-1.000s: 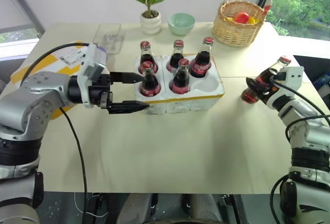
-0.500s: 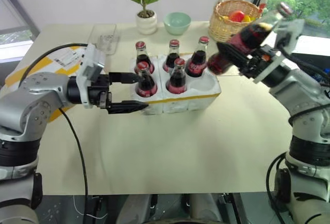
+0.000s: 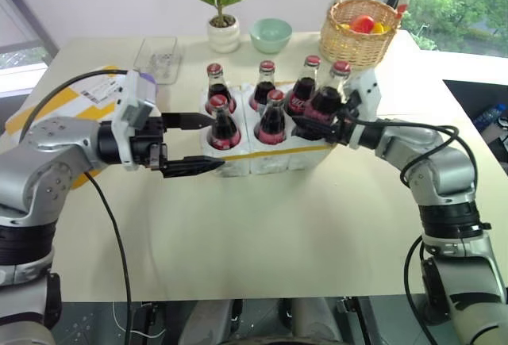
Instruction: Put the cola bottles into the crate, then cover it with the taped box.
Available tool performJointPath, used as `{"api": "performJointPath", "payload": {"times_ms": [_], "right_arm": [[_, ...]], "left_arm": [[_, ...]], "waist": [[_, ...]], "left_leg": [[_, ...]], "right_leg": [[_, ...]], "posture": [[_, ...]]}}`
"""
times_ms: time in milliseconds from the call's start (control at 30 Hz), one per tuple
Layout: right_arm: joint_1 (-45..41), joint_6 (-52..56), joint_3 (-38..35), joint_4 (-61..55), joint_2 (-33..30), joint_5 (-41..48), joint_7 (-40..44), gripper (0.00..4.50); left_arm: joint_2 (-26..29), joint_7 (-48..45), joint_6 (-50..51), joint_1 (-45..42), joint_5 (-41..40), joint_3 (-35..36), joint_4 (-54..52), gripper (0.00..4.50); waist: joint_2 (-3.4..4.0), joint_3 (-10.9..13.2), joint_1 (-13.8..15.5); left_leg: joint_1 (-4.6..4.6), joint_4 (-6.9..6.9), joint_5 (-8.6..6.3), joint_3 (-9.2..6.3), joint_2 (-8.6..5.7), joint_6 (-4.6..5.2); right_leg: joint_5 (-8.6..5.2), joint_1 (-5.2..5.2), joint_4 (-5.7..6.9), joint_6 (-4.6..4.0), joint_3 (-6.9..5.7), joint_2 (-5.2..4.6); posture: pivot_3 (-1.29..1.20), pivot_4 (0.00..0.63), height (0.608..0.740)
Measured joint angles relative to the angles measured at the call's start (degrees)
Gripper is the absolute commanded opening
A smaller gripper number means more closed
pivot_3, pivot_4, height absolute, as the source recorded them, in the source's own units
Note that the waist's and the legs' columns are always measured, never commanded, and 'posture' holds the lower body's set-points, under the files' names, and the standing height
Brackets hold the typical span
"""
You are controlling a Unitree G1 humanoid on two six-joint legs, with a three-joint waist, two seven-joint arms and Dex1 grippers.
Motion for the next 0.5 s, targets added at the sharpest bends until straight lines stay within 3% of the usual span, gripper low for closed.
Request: {"api": "performJointPath", "payload": {"times_ms": [100,167,233,500], "right_arm": [[-1.6,-0.4,1.4,1.8,-0.3,-2.3,2.0,2.86],[-2.5,-0.7,1.7,3.6,0.2,-3.2,2.8,3.92],[-4.0,-1.2,1.8,5.9,1.3,-3.7,3.1,4.48],[-4.4,-0.4,-0.4,6.7,1.5,-3.7,3.6,4.48]], "left_arm": [[0.0,0.4,0.0,0.1,0.0,0.2,-0.1,4.5],[0.0,0.4,0.0,0.1,0.0,0.2,-0.1,4.5],[0.0,0.5,-0.1,0.1,0.1,0.2,-0.1,4.5],[1.5,3.1,-0.1,1.9,0.6,1.8,-0.9,4.5]], "waist": [[-0.04,0.0,0.1],[-0.09,-0.1,0.0],[-0.12,-0.1,-0.2],[-0.12,-0.1,0.0]], "left_leg": [[0.01,0.04,0.0,0.0,0.0,0.0],[0.04,0.07,0.0,0.0,0.0,0.0],[0.12,0.07,-0.07,0.0,0.01,0.11],[0.15,0.08,-0.13,-0.01,0.02,0.22]], "right_leg": [[0.0,0.04,-0.01,0.0,0.0,0.01],[0.0,0.08,-0.01,0.0,0.0,0.01],[0.01,0.15,0.0,0.0,0.0,0.01],[0.03,0.15,0.03,-0.03,0.0,0.03]], "posture": [[0.0,0.15,0.732],[0.0,0.15,0.732],[0.0,0.15,0.732],[0.0,0.15,0.732]]}}
